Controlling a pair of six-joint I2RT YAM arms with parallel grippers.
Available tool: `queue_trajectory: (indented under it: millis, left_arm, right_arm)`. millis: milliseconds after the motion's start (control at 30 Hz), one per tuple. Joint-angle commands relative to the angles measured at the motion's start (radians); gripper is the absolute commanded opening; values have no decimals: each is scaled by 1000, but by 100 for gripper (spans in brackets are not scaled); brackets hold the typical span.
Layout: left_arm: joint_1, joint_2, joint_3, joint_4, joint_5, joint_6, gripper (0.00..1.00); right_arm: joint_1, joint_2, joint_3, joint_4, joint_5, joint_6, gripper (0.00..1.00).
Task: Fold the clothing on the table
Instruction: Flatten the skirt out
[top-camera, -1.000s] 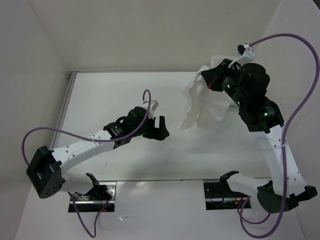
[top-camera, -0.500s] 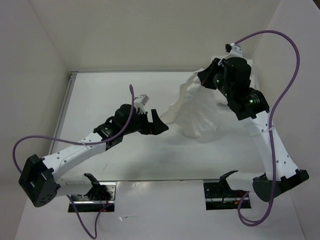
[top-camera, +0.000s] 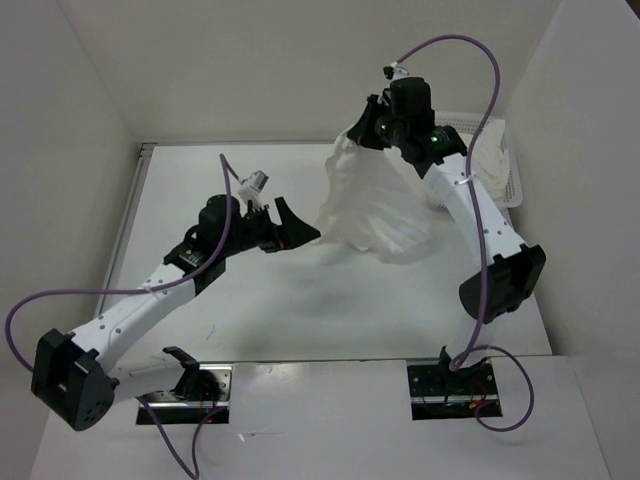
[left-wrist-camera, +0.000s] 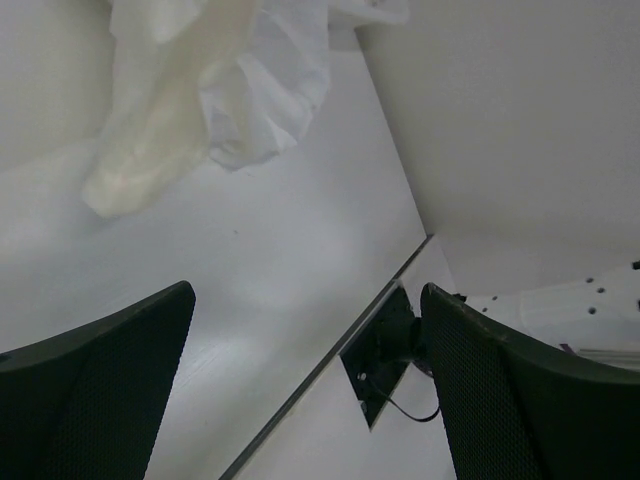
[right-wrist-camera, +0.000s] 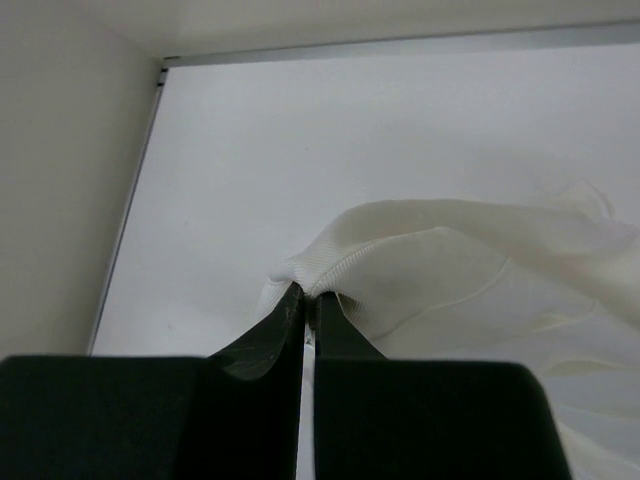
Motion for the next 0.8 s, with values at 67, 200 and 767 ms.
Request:
queue_trajectory:
  millis: [67, 200, 767]
  left_arm:
    - [71, -107, -24, -20, -5, 24, 100]
    - [105, -107, -33, -20, 18, 24, 100]
    - [117, -76, -46, -2, 39, 43, 100]
  right_arm:
    - [17, 76, 395, 113, -124, -78, 0]
    - [18, 203, 775, -66, -133, -104, 0]
    - [-48, -111, -136, -128, -122, 49, 0]
